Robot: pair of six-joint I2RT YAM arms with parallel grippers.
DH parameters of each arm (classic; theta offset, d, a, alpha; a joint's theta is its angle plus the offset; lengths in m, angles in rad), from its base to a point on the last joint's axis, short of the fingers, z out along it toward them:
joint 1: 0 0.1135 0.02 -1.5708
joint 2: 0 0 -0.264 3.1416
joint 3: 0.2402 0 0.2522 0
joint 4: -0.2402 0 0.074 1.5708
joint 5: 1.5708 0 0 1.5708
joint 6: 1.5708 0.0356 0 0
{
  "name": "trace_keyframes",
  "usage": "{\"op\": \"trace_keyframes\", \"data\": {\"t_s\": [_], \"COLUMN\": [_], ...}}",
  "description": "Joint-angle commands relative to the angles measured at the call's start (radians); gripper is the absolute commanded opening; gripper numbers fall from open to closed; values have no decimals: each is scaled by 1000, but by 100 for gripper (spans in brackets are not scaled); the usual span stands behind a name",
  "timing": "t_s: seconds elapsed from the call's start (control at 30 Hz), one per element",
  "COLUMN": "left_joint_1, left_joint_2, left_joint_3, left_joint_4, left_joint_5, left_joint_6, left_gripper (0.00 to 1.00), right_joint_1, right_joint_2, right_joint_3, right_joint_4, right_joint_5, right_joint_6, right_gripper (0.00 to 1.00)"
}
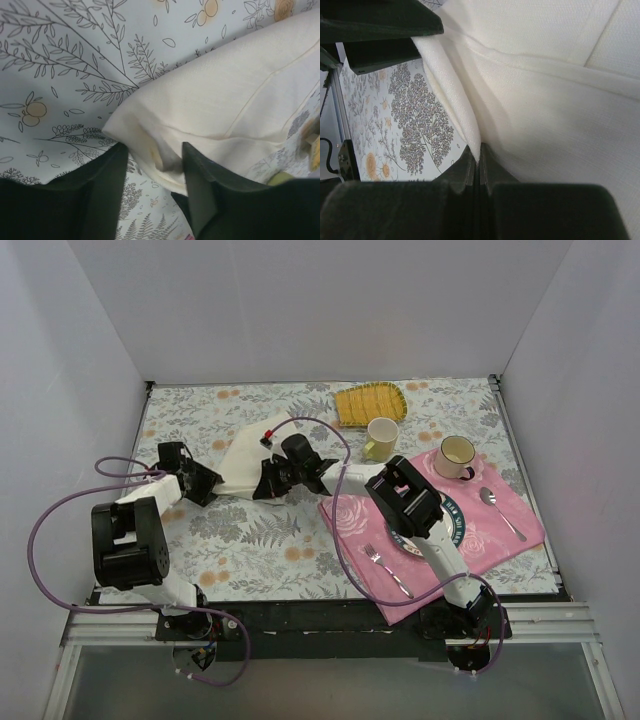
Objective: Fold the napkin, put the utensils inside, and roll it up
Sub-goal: Roll the napkin with the utensil
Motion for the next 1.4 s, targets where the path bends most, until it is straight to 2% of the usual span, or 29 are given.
{"op": "trace_keyframes", "data": {"t_s": [0.0, 0.1, 0.13, 0.33, 0.47, 0.6, 0.63, 0.7, 0.77, 0.87, 1.0, 1.1, 1.17, 1.23, 1.37], "left_joint_1": [0, -2, -2, -5, -11, -22, -23, -43, -69, -88, -108, -124, -131, -131, -131], "left_joint_2": [-16, 42, 63, 82, 178, 199, 193, 139, 90, -13, -123, -197, -237, -246, -193], "left_joint_3": [58, 119, 133, 175, 253, 281, 281, 274, 253, 218, 138, 41, -41, -86, -106], "left_joint_4": [34, 0, -7, -17, -82, -76, -61, -52, -46, -73, -101, -52, 40, 150, 250], "left_joint_5": [-30, -21, -17, 2, -4, 15, 23, 7, -65, -122, -86, 32, 127, 187, 287], "left_joint_6": [32, 53, 56, 42, 50, 67, 75, 96, 113, 121, 95, 64, 32, 12, -27], "left_gripper": [33, 5, 1, 0, 0, 0, 3, 28, 49, 60, 59, 59, 58, 54, 40], "right_joint_1": [-19, -29, -35, -69, -88, -92, -92, -92, -92, -91, -94, -94, -95, -97, -98], "right_joint_2": [23, 28, 27, 34, 42, 33, 30, 23, 19, 10, 7, 8, 5, 5, 14], "right_joint_3": [1, 1, -2, -22, -53, -88, -105, -120, -141, -166, -201, -229, -237, -250, -257], "right_joint_4": [12, 12, 15, 24, 56, 81, 90, 124, 151, 199, 268, 328, 331, 331, 334], "right_joint_5": [-61, -77, -81, -115, -141, -147, -150, -155, -156, -149, -144, -140, -129, -115, -107], "right_joint_6": [11, 11, 14, 31, 72, 87, 95, 124, 149, 193, 268, 337, 366, 388, 432], "right_gripper": [1, 1, 1, 1, 1, 1, 1, 1, 1, 1, 1, 1, 1, 1, 1]}}
